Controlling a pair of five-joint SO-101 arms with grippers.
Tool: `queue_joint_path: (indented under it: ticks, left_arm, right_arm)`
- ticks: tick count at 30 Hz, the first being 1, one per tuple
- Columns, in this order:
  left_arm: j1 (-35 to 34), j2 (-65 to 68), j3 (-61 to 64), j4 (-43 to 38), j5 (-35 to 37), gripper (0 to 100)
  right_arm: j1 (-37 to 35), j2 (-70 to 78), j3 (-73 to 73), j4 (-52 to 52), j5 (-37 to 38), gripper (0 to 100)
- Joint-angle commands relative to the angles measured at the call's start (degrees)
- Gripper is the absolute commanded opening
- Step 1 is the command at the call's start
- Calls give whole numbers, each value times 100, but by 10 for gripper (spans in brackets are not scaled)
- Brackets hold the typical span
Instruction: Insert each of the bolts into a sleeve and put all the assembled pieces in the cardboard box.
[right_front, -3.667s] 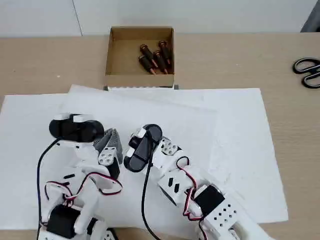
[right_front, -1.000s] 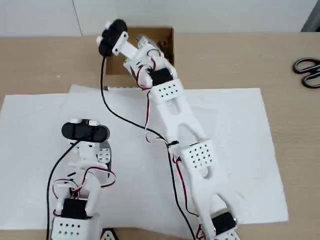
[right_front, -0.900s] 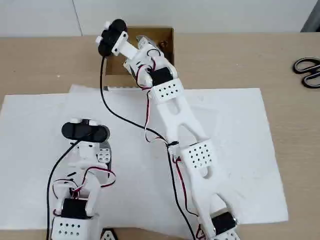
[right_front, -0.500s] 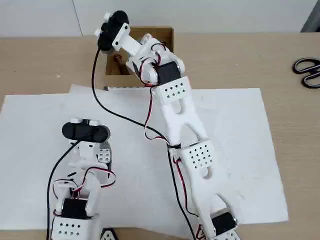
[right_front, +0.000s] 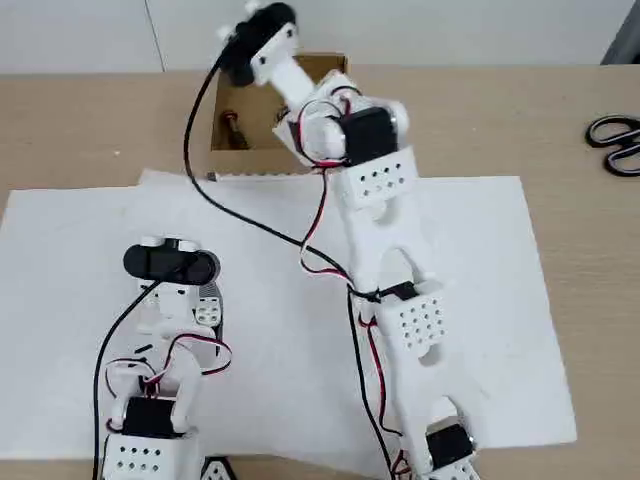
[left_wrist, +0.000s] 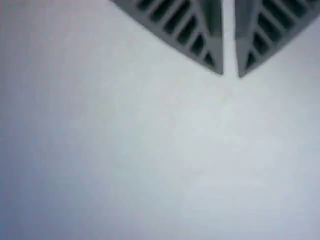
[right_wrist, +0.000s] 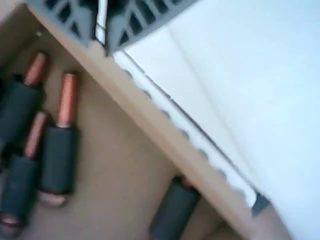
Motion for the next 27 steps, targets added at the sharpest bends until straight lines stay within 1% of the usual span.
queue_joint_path:
  ticks: [1,7,11,15,20,25,27]
  left_arm:
    - [-18,-70,-22,-132,-18,5]
    - [-18,-70,-22,-132,-18,5]
    - [-18,-70,-22,-132,-18,5]
    - [-18,-70,-22,-132,-18,5]
    - [-18,-70,-22,-132,-18,5]
    - [-18,-70,-22,-132,-18,5]
    - [-18,-70,-22,-132,-18,5]
  right_arm:
    - [312,-699,-220,101,-422,2]
    - [901,-1270,-88,198,-571,2]
    - [1490,-2009,756,215,-809,2]
    - [1982,-3204,2207,198,-1011,2]
    - [2273,-4664,4413,136,-1037,3]
    - [2484,-5437,5943,92,-1081,3]
    - [2589,-5657,6514,84,-1310,3]
